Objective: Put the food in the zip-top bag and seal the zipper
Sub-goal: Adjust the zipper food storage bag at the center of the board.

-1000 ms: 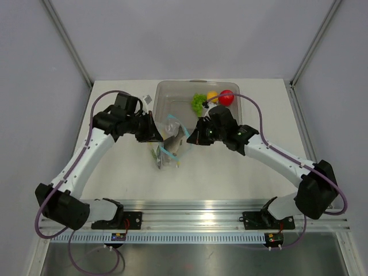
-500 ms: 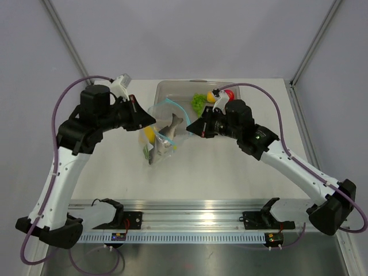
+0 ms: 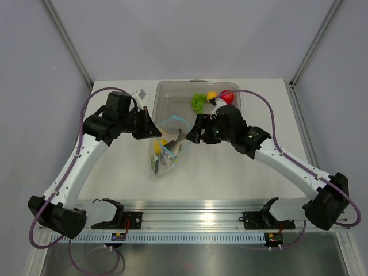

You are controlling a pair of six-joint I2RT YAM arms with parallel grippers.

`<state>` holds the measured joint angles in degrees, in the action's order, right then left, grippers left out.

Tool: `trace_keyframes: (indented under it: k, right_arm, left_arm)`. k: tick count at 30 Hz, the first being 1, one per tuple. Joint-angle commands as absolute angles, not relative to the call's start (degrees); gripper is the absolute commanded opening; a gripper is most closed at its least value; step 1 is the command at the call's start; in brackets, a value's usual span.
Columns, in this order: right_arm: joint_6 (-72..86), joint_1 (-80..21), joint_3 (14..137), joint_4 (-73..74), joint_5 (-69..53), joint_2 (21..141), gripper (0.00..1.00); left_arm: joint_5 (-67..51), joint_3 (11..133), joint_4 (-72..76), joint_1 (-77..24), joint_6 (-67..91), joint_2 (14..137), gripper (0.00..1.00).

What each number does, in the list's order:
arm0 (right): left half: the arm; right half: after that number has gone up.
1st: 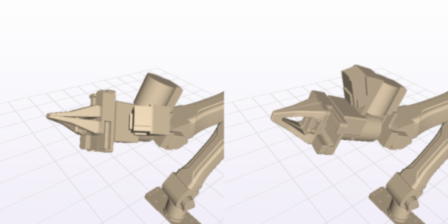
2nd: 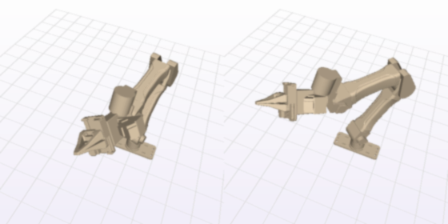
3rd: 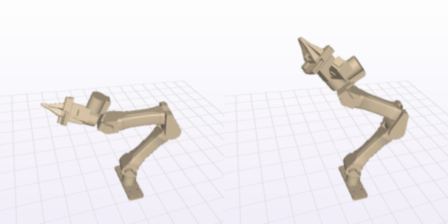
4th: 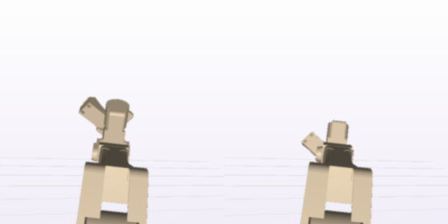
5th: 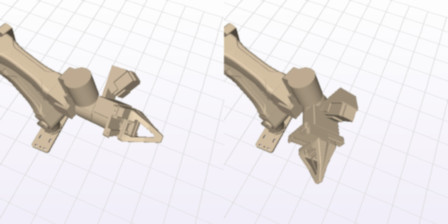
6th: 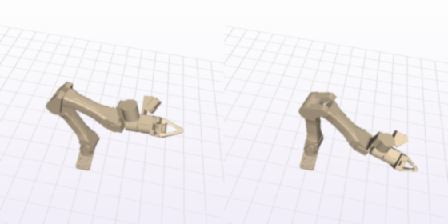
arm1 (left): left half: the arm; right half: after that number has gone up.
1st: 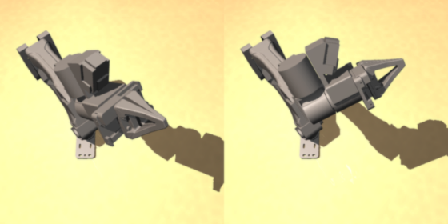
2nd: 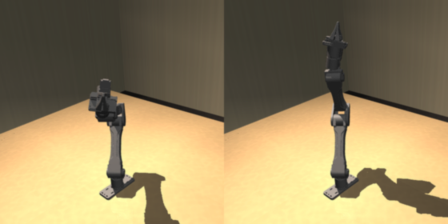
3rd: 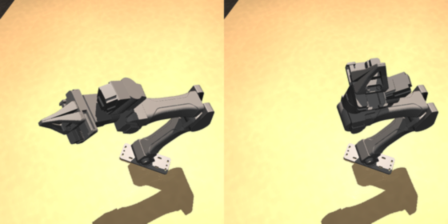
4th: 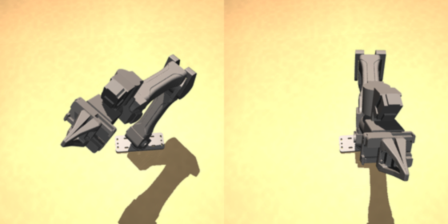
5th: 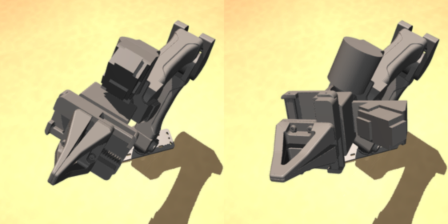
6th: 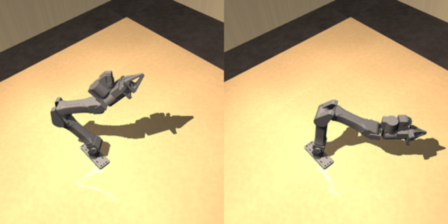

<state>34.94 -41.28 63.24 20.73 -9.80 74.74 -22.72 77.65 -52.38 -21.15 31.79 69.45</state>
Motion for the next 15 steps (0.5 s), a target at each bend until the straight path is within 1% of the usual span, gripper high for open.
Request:
trace_keyframes:
  k: [1,3,5,7,10,11,15]
  right_arm:
    - [29.71,-41.40,70.91,23.90,2.26,72.42,0.79]
    - [29.18,-39.48,72.50,24.96,5.78,71.98,0.81]
    - [29.26,-36.84,74.35,24.87,5.28,72.94,0.79]
    - [29.88,-31.74,76.10,24.79,2.91,74.87,0.79]
    - [28.84,-27.35,80.66,25.92,2.63,81.89,0.80]
    - [28.31,-26.64,82.16,26.71,2.72,86.35,0.81]
    - [24.53,-25.75,89.99,27.34,5.09,97.01,0.86]
  left_arm:
    - [-23.56,76.29,-48.69,-21.27,31.91,68.73,0.00]
    - [-22.77,76.20,-48.69,-21.18,31.73,68.64,0.00]
    - [-22.15,76.46,-48.95,-21.18,31.55,68.82,0.00]
    - [-22.15,76.90,-49.04,-21.18,31.46,68.90,0.00]
    - [-22.76,77.34,-48.95,-21.18,31.64,69.34,0.00]
    - [-22.94,77.43,-48.87,-21.27,31.64,69.52,0.00]
    - [-22.85,77.78,-49.13,-21.18,31.20,70.22,0.00]
